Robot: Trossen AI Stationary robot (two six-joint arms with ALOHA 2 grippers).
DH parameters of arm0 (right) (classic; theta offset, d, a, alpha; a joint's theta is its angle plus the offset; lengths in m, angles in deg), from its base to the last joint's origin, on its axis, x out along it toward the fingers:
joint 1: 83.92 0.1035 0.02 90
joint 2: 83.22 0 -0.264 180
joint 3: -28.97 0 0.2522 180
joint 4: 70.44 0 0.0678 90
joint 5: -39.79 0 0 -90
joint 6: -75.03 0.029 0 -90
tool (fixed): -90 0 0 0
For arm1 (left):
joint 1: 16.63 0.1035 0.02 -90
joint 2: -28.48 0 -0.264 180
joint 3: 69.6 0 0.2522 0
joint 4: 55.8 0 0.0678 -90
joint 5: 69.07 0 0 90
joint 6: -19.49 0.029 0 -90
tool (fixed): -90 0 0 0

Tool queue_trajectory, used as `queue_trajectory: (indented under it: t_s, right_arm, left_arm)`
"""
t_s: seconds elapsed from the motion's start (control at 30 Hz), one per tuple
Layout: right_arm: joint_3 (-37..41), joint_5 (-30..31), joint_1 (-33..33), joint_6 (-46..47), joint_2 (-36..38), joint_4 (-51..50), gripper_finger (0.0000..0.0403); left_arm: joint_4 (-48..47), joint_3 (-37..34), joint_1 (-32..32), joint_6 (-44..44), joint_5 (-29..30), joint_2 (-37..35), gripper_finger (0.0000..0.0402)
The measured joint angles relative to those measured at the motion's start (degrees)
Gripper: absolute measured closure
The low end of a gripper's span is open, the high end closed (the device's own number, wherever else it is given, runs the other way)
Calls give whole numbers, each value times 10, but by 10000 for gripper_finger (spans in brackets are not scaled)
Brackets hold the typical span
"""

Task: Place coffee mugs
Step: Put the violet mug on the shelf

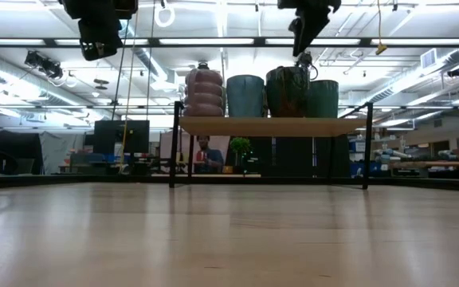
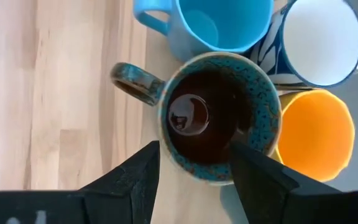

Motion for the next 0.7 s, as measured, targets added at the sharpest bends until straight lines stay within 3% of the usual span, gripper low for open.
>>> queue_trajectory:
  t_s: [0.37,0.7]
  right_arm:
    - [0,-11,31,58,44,-1,206]
    - [0,-31,93,109,48,0,207]
  left_arm:
    - [-13,0,-33,-70,-56,0,269]
    - [-52,-1,-137,-156,-8,0,269]
